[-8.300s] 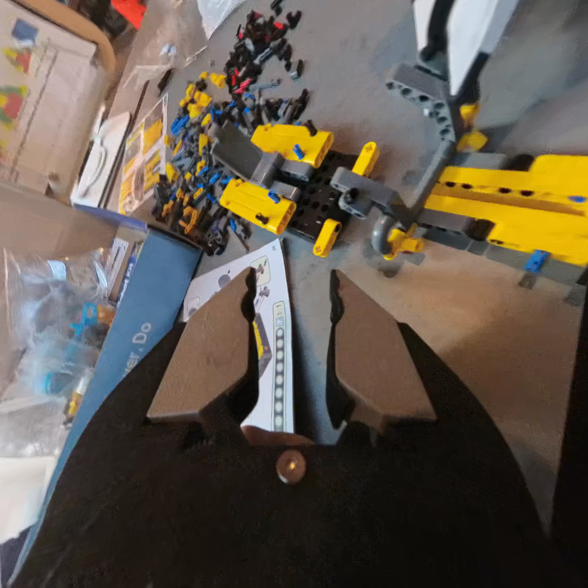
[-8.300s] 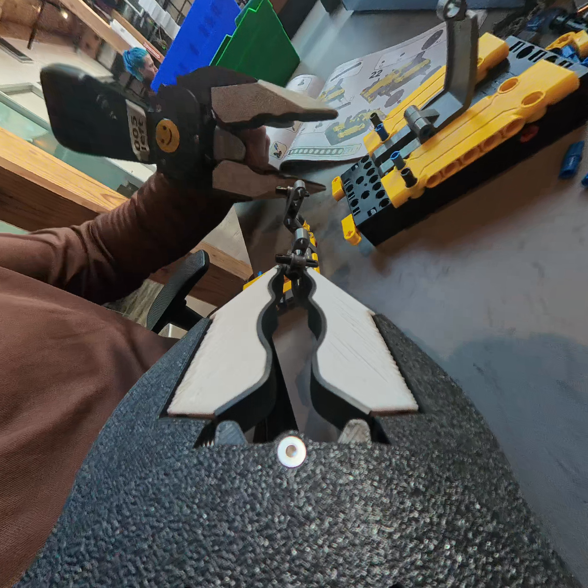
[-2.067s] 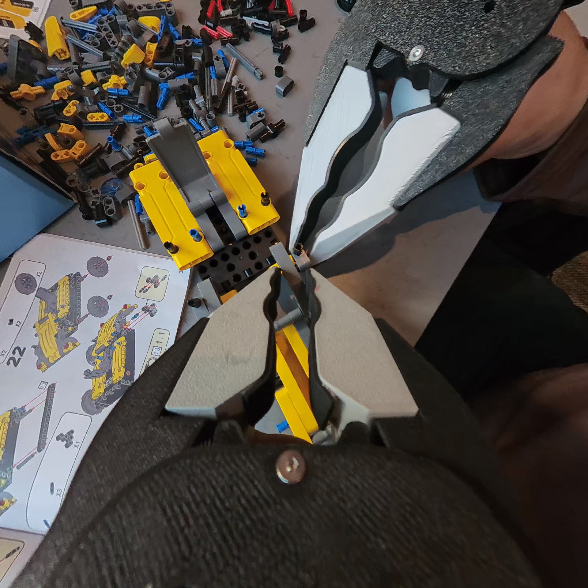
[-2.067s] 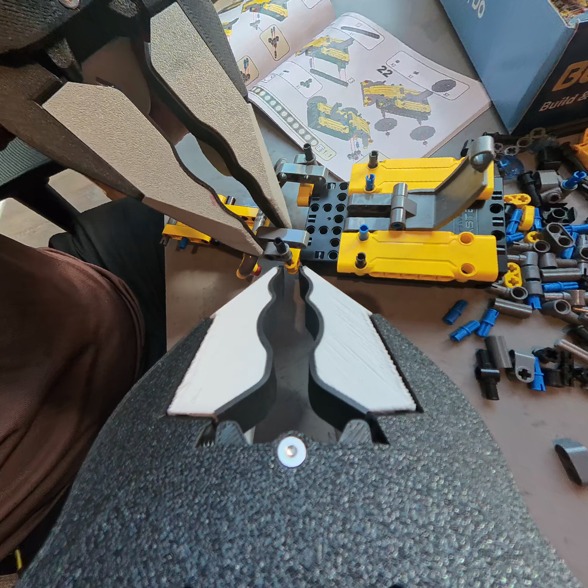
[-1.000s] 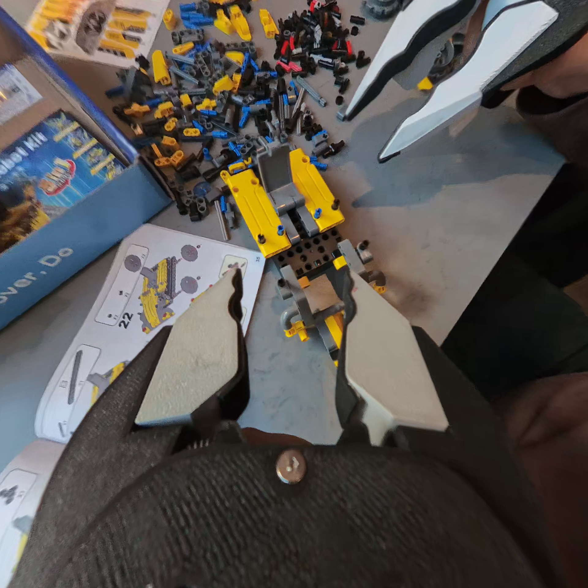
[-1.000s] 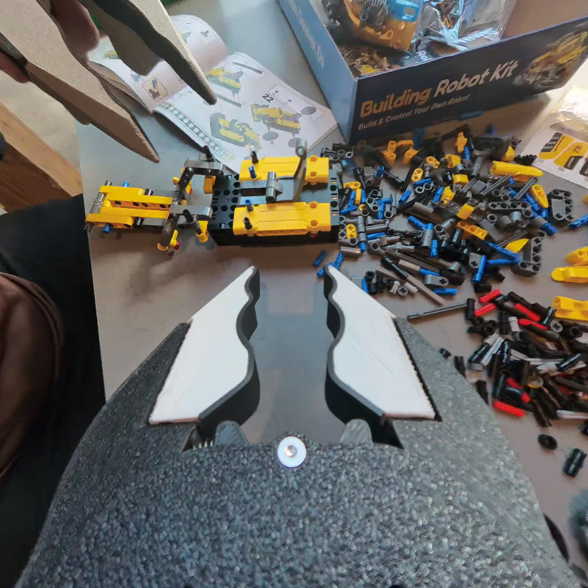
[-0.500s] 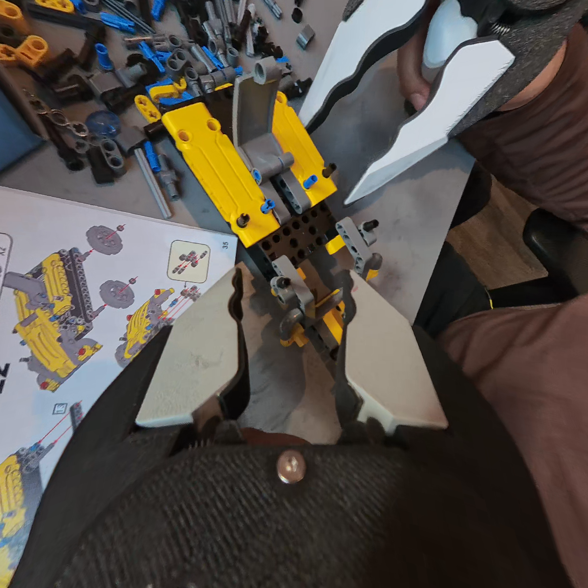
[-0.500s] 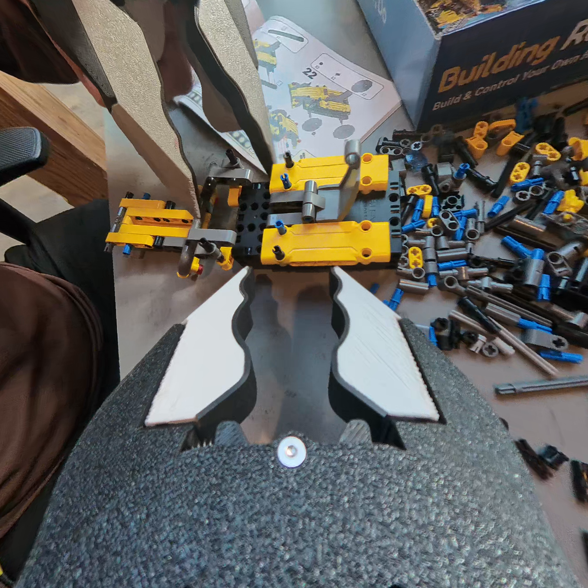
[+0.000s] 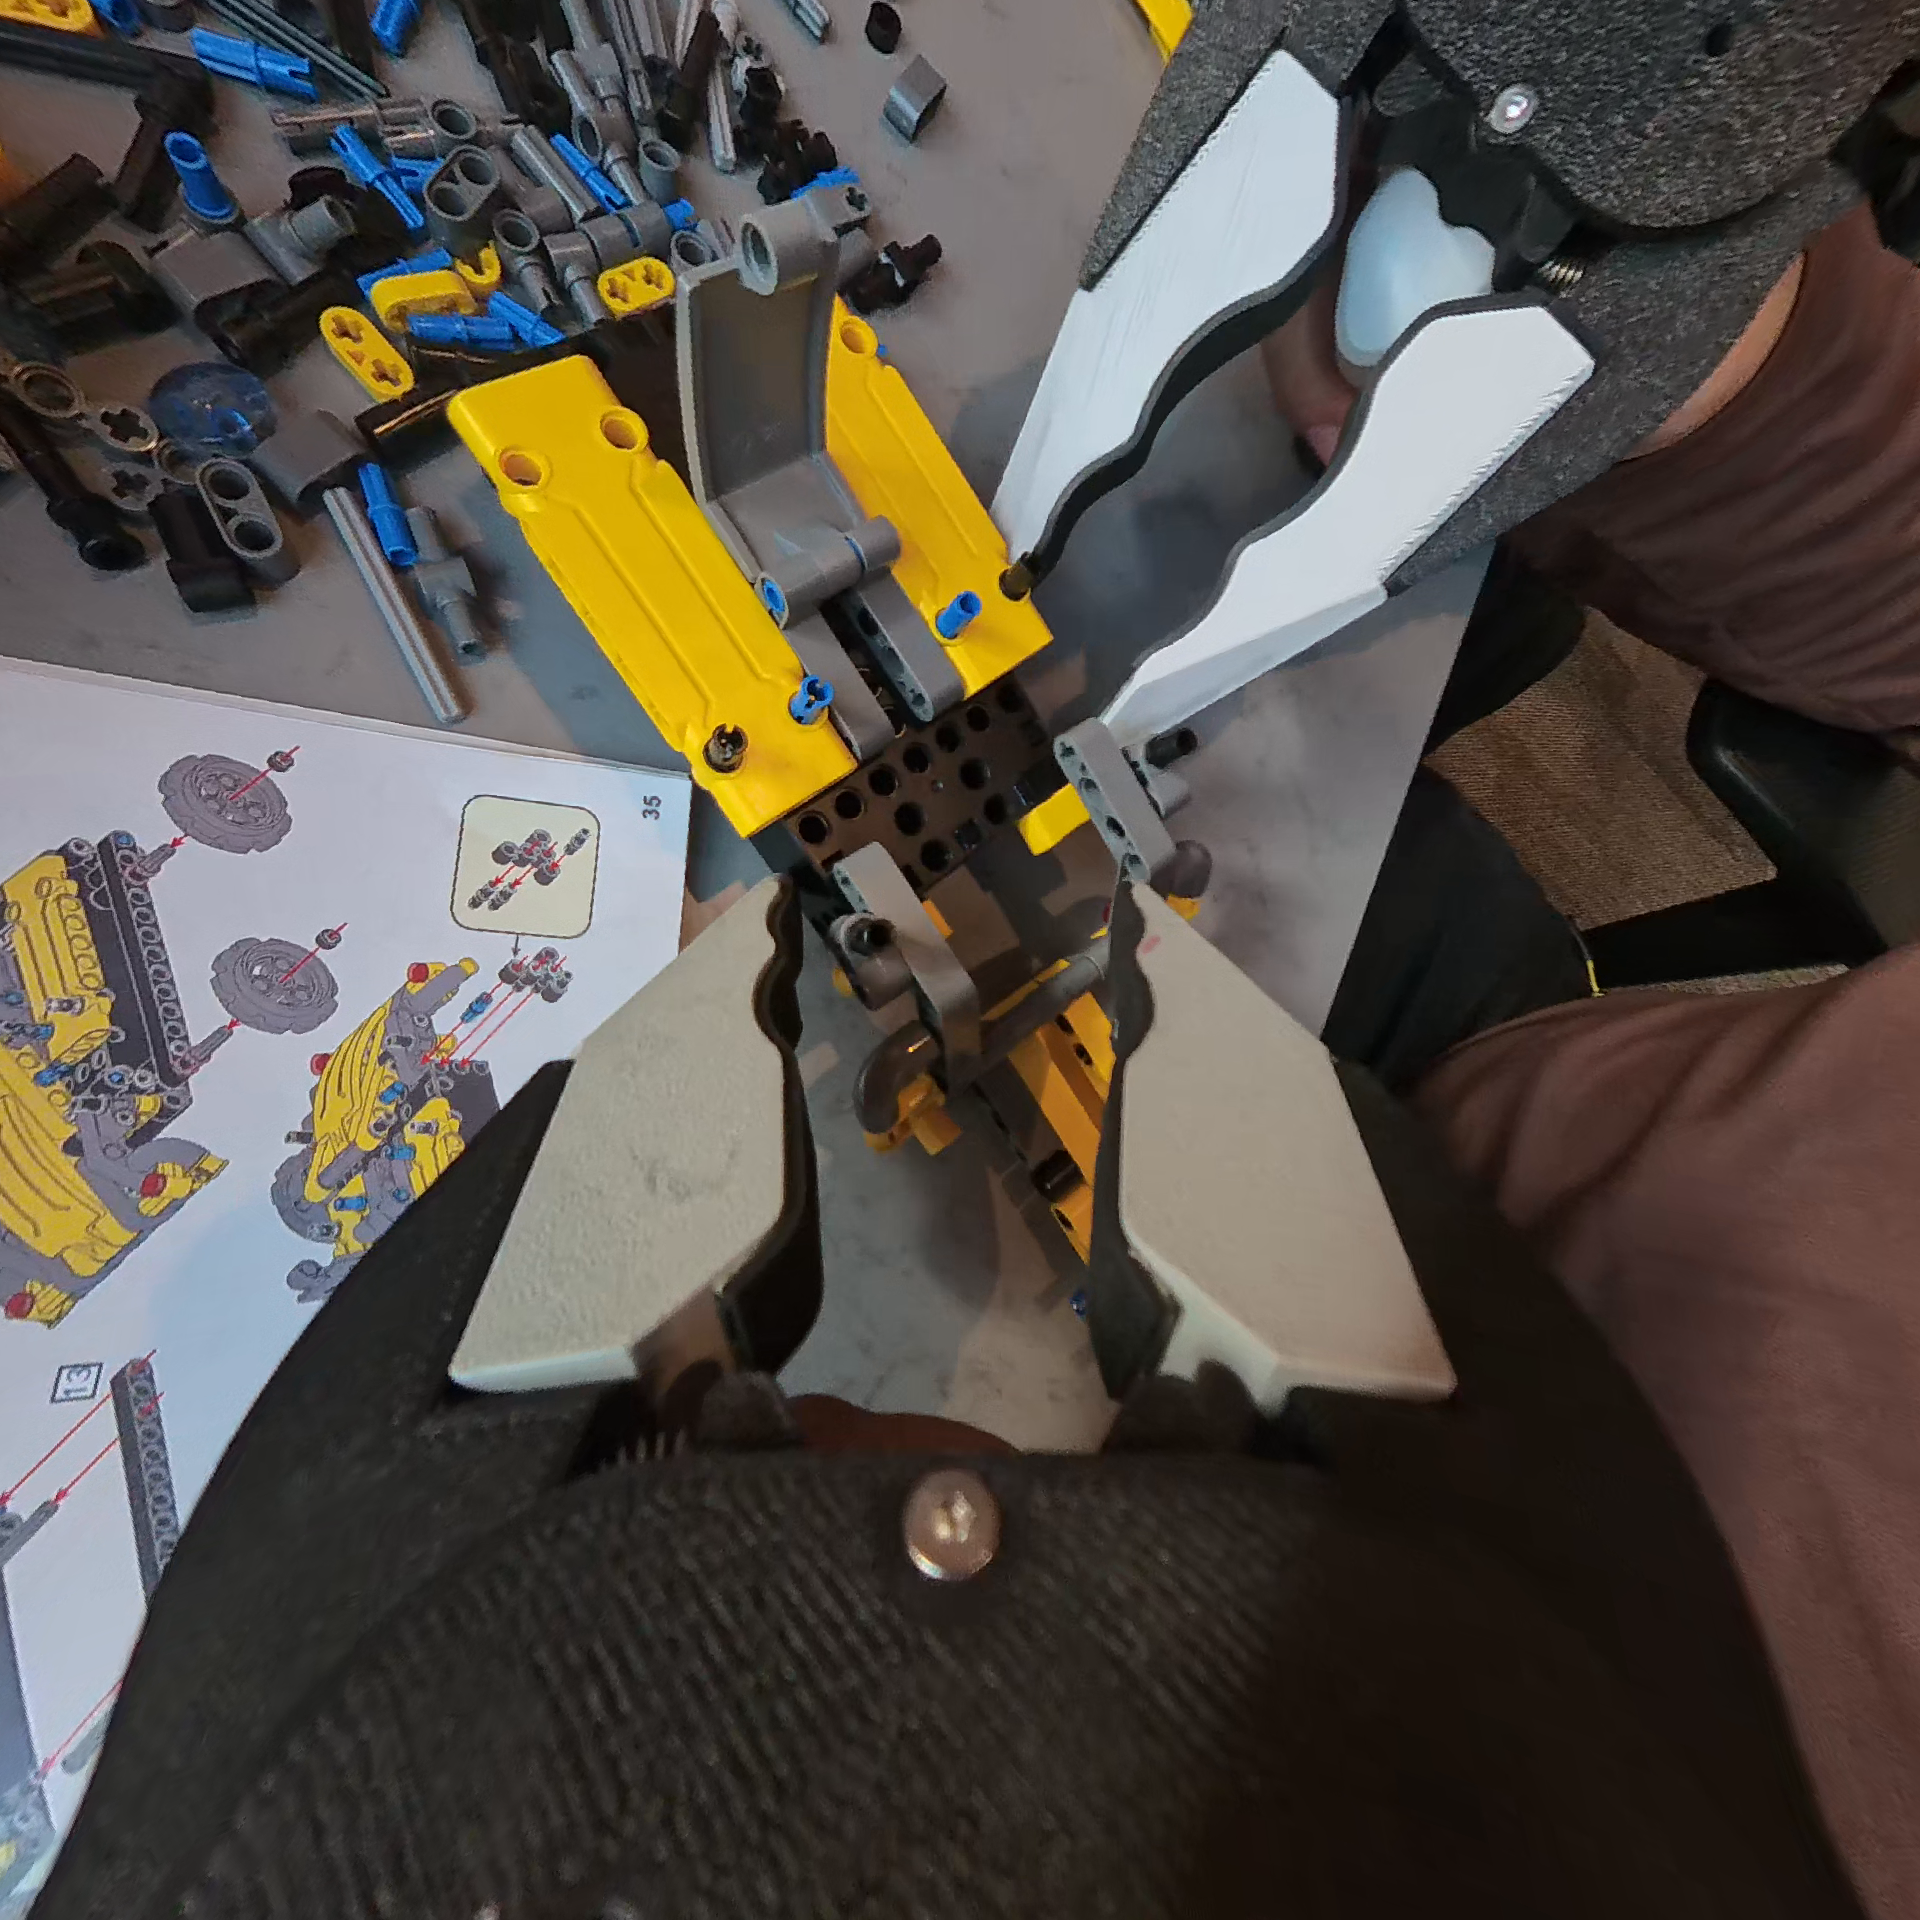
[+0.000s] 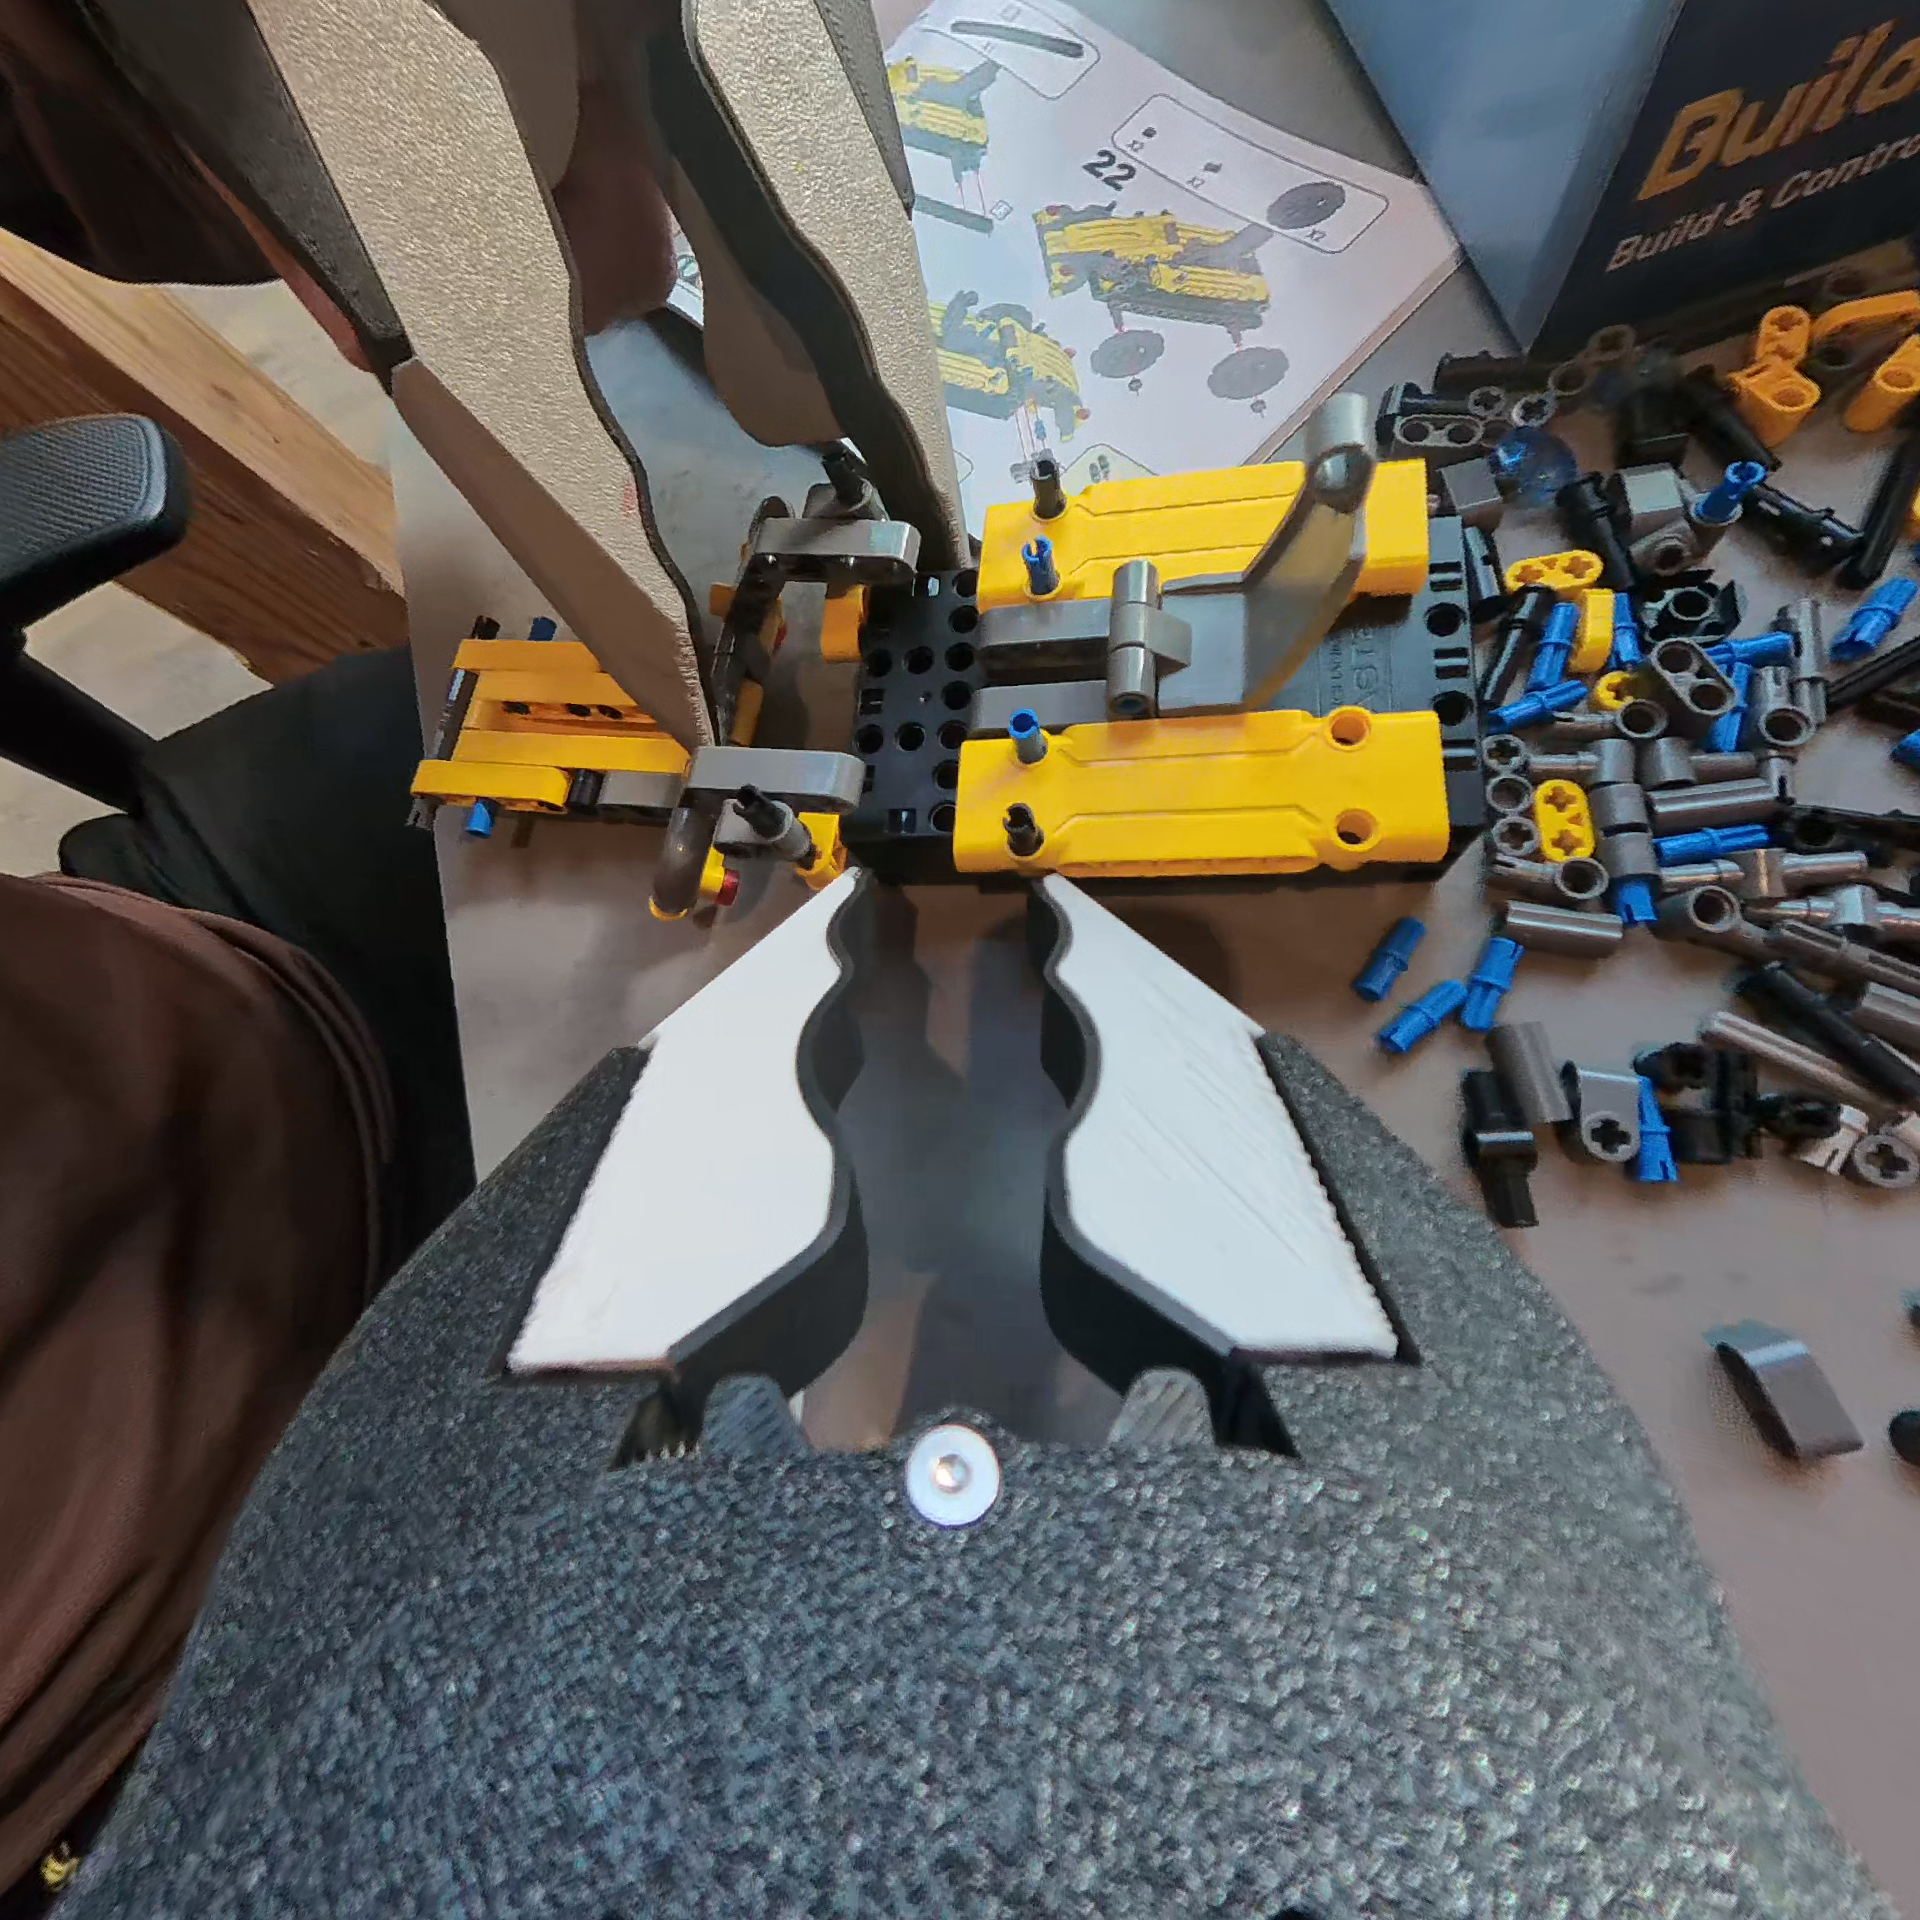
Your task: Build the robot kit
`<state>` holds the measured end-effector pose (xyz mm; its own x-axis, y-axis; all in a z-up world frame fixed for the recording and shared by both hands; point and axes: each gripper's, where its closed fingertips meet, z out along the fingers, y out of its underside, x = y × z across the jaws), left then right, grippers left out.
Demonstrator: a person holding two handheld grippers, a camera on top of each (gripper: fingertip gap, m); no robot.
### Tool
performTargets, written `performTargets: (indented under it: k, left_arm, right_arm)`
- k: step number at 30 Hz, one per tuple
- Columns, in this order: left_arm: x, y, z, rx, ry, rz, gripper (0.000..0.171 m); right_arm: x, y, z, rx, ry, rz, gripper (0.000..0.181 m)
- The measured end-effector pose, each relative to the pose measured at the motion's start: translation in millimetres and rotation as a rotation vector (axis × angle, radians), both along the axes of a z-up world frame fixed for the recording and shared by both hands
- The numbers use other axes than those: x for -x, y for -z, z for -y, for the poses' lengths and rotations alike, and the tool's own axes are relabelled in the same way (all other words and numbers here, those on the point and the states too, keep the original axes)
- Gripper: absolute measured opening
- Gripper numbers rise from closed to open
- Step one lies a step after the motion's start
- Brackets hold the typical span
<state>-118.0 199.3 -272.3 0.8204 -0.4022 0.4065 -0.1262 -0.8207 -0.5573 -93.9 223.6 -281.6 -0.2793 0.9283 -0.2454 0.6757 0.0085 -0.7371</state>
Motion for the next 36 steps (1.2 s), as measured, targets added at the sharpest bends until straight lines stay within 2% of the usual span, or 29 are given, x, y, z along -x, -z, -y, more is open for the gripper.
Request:
performTargets:
  k: [9, 12, 15, 18, 21, 25, 29, 33, 36]
  left_arm:
    - [2, 1, 5, -0.004, -0.007, 0.013, 0.055]
    - [10, 0, 6, -0.024, -0.029, 0.001, 0.055]
    - [19, -5, 11, -0.050, -0.052, -0.021, 0.056]
    - [25, -9, 16, -0.081, -0.079, -0.040, 0.056]
    - [25, -12, 18, -0.087, -0.096, -0.009, 0.055]
    - [25, -11, 18, -0.084, -0.096, -0.010, 0.055]
    - [21, -12, 16, -0.094, -0.083, -0.003, 0.055]
    - [21, -11, 16, -0.102, -0.080, -0.004, 0.055]
    - [24, -11, 16, -0.103, -0.080, -0.004, 0.056]
  right_arm:
    - [-12, 7, 7, -0.073, -0.020, 0.045, 0.028]
    - [-33, 3, -31, -0.185, 0.054, 0.067, 0.028]
    - [-45, -9, -67, -0.181, 0.140, 0.056, 0.023]
    - [-33, -16, -60, -0.109, 0.085, 0.030, 0.013]
    - [-18, 2, -57, -0.158, 0.042, 0.088, 0.011]
    - [-1, 10, -77, -0.227, 0.063, 0.099, 0.000]
    - [8, 11, -102, -0.212, 0.107, 0.116, 0.002]
    - [-6, -6, -107, -0.207, 0.087, 0.094, 0.000]
    - [-28, -21, -90, -0.162, -0.017, 0.075, 0.000]
